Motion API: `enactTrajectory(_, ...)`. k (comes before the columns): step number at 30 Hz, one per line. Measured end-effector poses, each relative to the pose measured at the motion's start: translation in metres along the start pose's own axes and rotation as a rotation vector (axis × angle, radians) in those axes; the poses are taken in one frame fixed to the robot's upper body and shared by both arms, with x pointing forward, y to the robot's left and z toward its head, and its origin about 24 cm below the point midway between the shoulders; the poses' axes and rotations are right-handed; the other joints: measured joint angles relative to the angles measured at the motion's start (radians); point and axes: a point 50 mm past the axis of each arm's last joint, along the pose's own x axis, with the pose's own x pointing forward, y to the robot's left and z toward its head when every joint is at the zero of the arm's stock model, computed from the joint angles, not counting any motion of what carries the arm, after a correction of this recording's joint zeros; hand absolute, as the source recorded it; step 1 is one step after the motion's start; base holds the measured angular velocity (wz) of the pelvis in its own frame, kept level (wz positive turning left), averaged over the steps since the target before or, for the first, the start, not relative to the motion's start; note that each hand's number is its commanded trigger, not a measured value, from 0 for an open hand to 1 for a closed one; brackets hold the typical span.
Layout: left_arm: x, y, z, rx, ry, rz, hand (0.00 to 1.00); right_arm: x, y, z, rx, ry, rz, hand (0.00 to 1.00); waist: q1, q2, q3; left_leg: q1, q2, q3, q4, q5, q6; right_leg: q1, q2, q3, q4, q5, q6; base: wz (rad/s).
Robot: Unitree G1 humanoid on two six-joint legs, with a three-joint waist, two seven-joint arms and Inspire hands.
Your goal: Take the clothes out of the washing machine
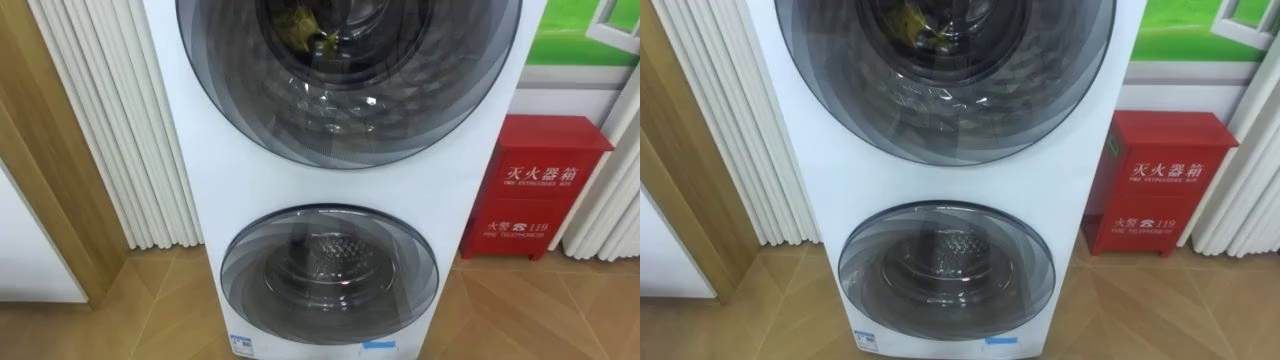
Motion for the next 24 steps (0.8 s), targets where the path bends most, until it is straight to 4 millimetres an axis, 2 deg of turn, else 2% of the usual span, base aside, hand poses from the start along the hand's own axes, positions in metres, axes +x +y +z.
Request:
enactTrajectory(8, 0.0004, 0.0005, 0.0029, -0.002, -0.008, 0.010, 0.00, 0.0001, 0.0004, -0.0001, -0.007, 0.003, 0.007, 0.00, 0.000, -0.001, -0.0023, 0.001, 0.000, 0.000, -0.002, 0.000, 0.000, 0.001, 0.001, 0.001, -0.003, 0.000, 0.000, 0.00)
enactTrajectory(20, -0.0003, -0.0002, -0.0010, 0.000, 0.003, 0.006, 0.00, -0.0003, -0.0019, -0.0038, 0.055, 0.012, -0.016, 0.00, 0.003, 0.004, 0.0035, 0.001, 0.000, -0.001, -0.004, -0.002, 0.003, 0.001, 0.001, 0.008, 0.005, 0.000, 0.000, 0.00)
enactTrajectory(21, -0.0004, -0.0001, -0.0022, -0.002, 0.006, 0.006, 0.00, -0.0004, -0.0024, -0.0053, 0.070, 0.017, -0.019, 0.00, 0.003, 0.010, 0.0003, 0.002, -0.001, -0.002, -0.003, -0.002, 0.003, 0.001, 0.000, 0.009, 0.005, 0.000, 0.000, 0.00)
enactTrajectory(24, -0.0001, 0.0016, -0.0020, -0.024, 0.008, 0.008, 0.00, -0.0002, -0.0032, -0.0020, 0.080, 0.005, -0.028, 0.00, 0.003, 0.008, 0.0004, 0.002, -0.001, -0.001, 0.001, -0.002, 0.003, -0.002, 0.000, 0.009, 0.005, 0.000, 0.000, 0.00)
